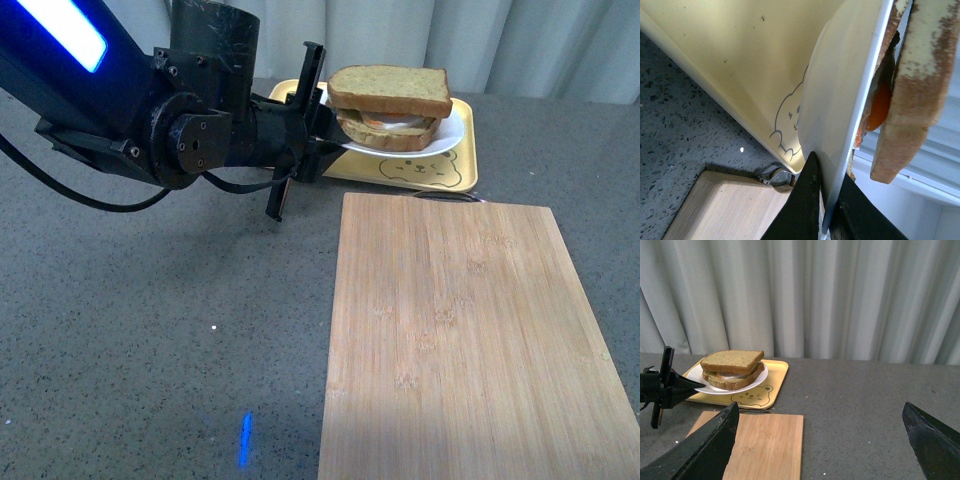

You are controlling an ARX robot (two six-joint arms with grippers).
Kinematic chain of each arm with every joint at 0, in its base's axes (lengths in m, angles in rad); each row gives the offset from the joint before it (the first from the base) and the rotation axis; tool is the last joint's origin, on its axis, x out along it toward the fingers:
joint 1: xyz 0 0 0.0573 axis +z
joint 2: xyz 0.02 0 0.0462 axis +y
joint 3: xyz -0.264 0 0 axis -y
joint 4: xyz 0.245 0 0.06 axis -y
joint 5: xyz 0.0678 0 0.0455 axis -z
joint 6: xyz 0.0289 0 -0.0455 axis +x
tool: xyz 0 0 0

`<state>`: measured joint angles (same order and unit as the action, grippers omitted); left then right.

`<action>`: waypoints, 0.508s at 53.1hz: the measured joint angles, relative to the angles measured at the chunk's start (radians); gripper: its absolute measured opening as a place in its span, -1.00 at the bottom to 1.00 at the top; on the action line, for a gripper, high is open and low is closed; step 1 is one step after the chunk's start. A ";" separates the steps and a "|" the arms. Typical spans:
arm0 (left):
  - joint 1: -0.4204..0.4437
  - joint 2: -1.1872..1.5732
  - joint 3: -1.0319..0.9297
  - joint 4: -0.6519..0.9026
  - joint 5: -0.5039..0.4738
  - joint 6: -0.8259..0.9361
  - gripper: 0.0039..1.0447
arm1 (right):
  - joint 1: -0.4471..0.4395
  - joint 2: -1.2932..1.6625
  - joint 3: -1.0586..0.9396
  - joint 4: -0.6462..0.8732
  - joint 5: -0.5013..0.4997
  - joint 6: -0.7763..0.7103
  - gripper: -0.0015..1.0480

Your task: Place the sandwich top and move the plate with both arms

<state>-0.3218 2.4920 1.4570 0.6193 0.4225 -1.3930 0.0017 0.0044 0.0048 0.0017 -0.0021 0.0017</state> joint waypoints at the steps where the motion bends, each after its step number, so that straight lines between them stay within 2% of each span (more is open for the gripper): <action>1: 0.000 0.002 0.000 0.009 0.001 0.001 -0.94 | 0.000 0.000 0.000 0.000 0.000 0.000 0.82; 13: 0.005 0.006 0.000 0.052 0.024 -0.003 -0.93 | 0.000 0.000 0.000 0.000 0.000 0.000 0.82; 27: 0.006 0.007 0.008 0.062 0.034 -0.003 -0.15 | 0.000 0.000 0.000 0.000 0.000 0.000 0.82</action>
<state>-0.3153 2.4989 1.4654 0.6815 0.4568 -1.3960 0.0017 0.0044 0.0044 0.0017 -0.0021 0.0017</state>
